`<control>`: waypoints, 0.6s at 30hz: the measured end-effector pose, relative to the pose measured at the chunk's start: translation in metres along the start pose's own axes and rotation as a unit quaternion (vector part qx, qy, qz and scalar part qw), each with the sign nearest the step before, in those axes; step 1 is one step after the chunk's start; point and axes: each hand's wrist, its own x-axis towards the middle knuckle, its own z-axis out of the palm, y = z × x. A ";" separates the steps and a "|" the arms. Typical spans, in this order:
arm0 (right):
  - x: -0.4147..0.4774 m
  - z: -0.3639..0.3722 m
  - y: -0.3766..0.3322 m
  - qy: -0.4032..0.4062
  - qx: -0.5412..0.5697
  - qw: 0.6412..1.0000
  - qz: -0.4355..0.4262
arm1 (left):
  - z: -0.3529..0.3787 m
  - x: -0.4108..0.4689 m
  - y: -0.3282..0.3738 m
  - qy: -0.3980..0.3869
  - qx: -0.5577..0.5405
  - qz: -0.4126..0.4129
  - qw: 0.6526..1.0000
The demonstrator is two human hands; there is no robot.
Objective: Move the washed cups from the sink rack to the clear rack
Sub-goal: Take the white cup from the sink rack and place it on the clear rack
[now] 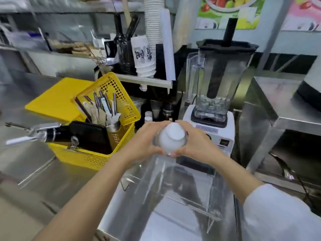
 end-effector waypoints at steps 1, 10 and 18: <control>0.009 0.008 0.000 -0.009 0.012 1.000 0.009 | 0.000 0.002 -0.011 -0.007 -0.002 -0.015 1.000; 0.058 0.058 0.009 -0.029 0.010 0.997 0.064 | -0.010 0.011 -0.058 -0.126 0.066 -0.138 0.980; 0.069 0.066 0.013 -0.040 -0.061 0.996 0.052 | -0.020 0.014 -0.055 -0.155 0.084 -0.182 0.967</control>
